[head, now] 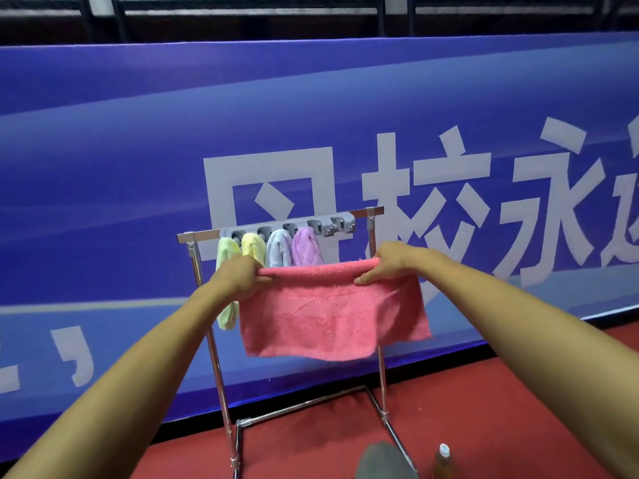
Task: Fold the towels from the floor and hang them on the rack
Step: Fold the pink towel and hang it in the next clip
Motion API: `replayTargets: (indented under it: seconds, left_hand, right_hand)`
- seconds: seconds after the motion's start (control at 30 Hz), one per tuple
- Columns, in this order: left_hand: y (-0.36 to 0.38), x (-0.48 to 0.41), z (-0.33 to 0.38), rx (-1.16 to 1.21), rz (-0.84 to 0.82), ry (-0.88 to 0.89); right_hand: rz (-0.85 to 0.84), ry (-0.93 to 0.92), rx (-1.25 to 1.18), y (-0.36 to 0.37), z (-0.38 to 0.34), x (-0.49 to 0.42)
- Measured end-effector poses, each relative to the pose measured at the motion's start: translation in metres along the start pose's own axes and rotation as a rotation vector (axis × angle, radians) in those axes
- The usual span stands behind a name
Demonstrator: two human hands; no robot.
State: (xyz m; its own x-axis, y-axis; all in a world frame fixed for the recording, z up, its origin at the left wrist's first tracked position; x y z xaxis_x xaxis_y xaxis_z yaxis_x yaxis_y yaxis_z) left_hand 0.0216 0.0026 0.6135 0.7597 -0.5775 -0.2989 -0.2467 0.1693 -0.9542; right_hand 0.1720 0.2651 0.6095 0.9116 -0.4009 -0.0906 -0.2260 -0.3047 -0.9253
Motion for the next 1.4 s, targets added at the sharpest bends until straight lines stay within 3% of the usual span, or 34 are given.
replayTargets:
  seconds: [0.13,0.27,0.5,0.83,1.1,1.27,1.4]
  left_hand:
    - [-0.013,-0.025,0.002,0.361,0.17,-0.144]
    - [-0.018,-0.051,0.012,0.658,0.24,-0.253]
    - [-0.008,-0.097,0.006,0.647,0.215,-0.301]
    - [-0.01,-0.171,0.012,0.513,0.17,-0.332]
    - [0.0,-0.221,0.006,0.458,0.084,-0.333]
    - [0.016,-0.247,0.013,0.337,-0.015,-0.301]
    - [0.017,-0.269,0.035,0.203,0.082,-0.258]
  right_hand:
    - [0.147,-0.002,-0.171,-0.017,0.001,-0.017]
    - [0.222,0.039,-0.357,-0.03,0.01,-0.037]
    - [0.108,0.132,-0.723,-0.029,0.032,-0.074]
    - [0.264,0.225,-0.539,-0.051,0.041,-0.14]
    - [0.257,0.256,-0.473,-0.06,0.044,-0.195]
    - [0.279,0.305,-0.252,-0.057,0.05,-0.229]
    - [0.3,0.29,-0.084,-0.052,0.043,-0.256]
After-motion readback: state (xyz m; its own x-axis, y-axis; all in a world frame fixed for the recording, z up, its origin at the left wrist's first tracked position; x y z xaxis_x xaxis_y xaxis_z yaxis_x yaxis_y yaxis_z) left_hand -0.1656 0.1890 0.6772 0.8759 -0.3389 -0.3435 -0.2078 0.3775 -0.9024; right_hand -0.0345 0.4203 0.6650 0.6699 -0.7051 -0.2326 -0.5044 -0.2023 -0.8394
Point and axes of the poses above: each hand's wrist, its own x-axis away from the middle knuckle, its own y-axis out of the palm, z = x × y, the point moved 7 cm from there along -x, towards the middle knuckle, and after that the axes turned 9 degrees about -x, right-handed, at the moved point
